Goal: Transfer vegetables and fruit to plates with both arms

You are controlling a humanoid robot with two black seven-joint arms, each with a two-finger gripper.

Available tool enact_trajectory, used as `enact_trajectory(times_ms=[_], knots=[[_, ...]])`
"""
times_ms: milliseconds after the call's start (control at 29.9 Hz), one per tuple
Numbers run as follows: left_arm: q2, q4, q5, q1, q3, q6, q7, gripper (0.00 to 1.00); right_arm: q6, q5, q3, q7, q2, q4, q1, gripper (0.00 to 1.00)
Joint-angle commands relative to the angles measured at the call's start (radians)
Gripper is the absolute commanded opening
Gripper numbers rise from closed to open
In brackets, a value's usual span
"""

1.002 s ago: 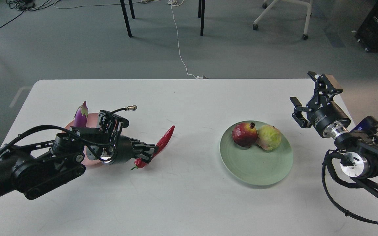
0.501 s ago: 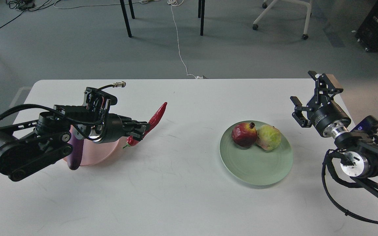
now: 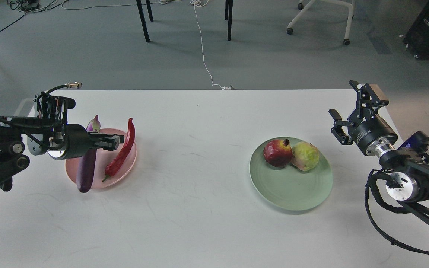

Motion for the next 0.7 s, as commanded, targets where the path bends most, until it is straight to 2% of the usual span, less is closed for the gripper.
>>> enact_trajectory(times_ms=[0, 134, 334, 434, 535, 601, 668], knots=[[0.006, 0.0, -0.015, 0.001, -0.005, 0.0, -0.001, 0.91, 0.0, 0.0, 0.0, 0.0, 0.0, -0.002, 0.0, 0.98], [0.011, 0.0, -0.11, -0.009, -0.038, 0.011, -0.004, 0.98, 0.001, -0.002, -0.005, 0.0, 0.0, -0.002, 0.006, 0.98], [-0.066, -0.003, -0.539, 0.014, -0.254, 0.029, -0.021, 0.98, 0.0, -0.003, 0.0, 0.0, 0.0, -0.002, 0.021, 0.98], [-0.118, -0.01, -0.789, 0.045, -0.313, 0.124, -0.037, 0.98, -0.002, -0.003, -0.003, 0.0, 0.0, -0.003, 0.029, 0.98], [-0.173, -0.02, -1.004, 0.059, -0.354, 0.3, -0.057, 0.98, 0.0, -0.003, -0.008, 0.0, 0.0, -0.002, 0.041, 0.98], [-0.201, -0.015, -1.071, 0.065, -0.36, 0.35, -0.072, 0.98, 0.003, -0.003, -0.005, 0.0, -0.002, -0.002, 0.041, 0.98], [-0.216, -0.015, -1.084, 0.134, -0.402, 0.347, -0.127, 0.98, 0.012, -0.003, -0.005, 0.0, -0.002, 0.002, 0.041, 0.98]])
